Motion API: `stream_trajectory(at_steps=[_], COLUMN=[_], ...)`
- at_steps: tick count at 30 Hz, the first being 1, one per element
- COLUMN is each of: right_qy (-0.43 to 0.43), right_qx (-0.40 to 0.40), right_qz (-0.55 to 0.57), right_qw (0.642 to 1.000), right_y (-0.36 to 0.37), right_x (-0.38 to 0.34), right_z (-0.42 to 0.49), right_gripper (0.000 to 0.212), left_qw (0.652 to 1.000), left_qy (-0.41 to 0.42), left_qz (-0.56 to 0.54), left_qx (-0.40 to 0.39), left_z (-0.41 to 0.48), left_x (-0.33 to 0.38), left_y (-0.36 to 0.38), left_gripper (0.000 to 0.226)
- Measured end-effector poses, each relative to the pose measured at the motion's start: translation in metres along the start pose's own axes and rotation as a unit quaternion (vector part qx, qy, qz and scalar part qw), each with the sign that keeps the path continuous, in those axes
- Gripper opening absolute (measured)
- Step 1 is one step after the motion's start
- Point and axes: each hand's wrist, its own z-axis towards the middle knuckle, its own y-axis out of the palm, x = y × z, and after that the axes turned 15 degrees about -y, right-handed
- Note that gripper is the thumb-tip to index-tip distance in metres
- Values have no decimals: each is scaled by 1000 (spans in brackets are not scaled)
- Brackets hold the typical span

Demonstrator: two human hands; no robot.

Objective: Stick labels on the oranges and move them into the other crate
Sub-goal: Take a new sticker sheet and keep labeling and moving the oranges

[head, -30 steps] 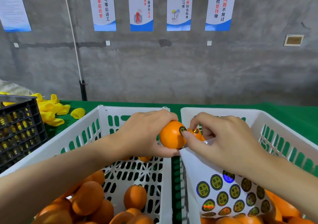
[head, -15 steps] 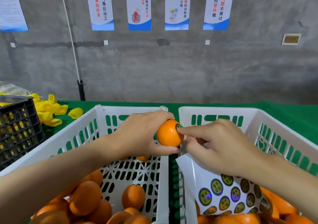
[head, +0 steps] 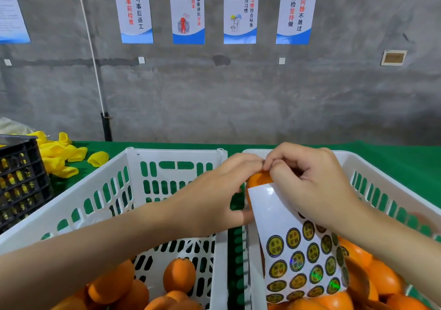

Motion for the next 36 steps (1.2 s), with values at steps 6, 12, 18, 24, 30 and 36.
stream_trajectory(at_steps=[6, 12, 18, 24, 30, 36], right_qy=[76, 111, 110, 112, 121, 135], right_qx=[-8, 1, 6, 35, 23, 31], right_qz=[-37, -70, -94, -109, -118, -131], right_qw=[996, 991, 989, 987, 985, 982], right_y=[3, 1, 0, -7, -4, -7], right_x=[9, 16, 17, 21, 22, 27], right_z=[0, 2, 1, 4, 3, 4], right_gripper=[21, 18, 20, 20, 18, 20], left_qw=[998, 914, 973, 992, 996, 917], left_qy=[-54, -227, -125, -68, -30, -235], left_qz=[9, -332, -182, -107, -58, -269], left_qx=[12, -56, -67, -25, -62, -176], left_z=[-5, 7, -11, -16, -21, -5], left_x=[2, 14, 22, 29, 35, 28], left_y=[-5, -6, 0, 11, 7, 1], left_gripper=[36, 35, 35, 10, 25, 35])
